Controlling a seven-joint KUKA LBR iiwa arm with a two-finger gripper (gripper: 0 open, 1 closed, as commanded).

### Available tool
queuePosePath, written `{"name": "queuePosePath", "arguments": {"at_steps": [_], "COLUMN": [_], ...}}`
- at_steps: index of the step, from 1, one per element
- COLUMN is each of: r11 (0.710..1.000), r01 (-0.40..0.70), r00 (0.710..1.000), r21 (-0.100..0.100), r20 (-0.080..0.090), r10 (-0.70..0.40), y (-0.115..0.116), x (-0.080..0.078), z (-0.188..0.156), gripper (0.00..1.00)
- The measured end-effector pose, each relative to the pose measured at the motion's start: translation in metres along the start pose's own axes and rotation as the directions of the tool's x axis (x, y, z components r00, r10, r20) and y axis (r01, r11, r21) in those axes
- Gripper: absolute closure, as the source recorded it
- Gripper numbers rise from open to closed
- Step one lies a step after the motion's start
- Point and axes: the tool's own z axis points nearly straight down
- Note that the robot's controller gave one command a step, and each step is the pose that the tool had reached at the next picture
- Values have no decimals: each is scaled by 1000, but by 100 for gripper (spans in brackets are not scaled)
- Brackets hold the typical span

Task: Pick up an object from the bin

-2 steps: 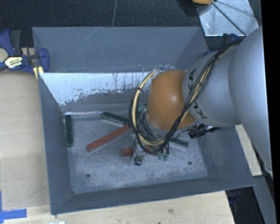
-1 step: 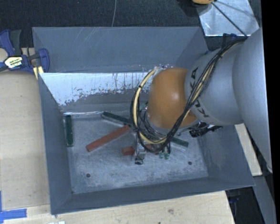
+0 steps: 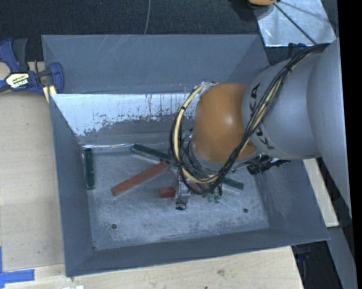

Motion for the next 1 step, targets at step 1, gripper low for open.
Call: {"name": "queuePosePath", "arguments": {"at_steps": [1], "r11": [1000], "r01": [0], "r00": [1000], "r21": [-1], "r20": [2], "r10": [0], "y": [0], "x": [-1], "z": [-8], "gripper": [100]}}
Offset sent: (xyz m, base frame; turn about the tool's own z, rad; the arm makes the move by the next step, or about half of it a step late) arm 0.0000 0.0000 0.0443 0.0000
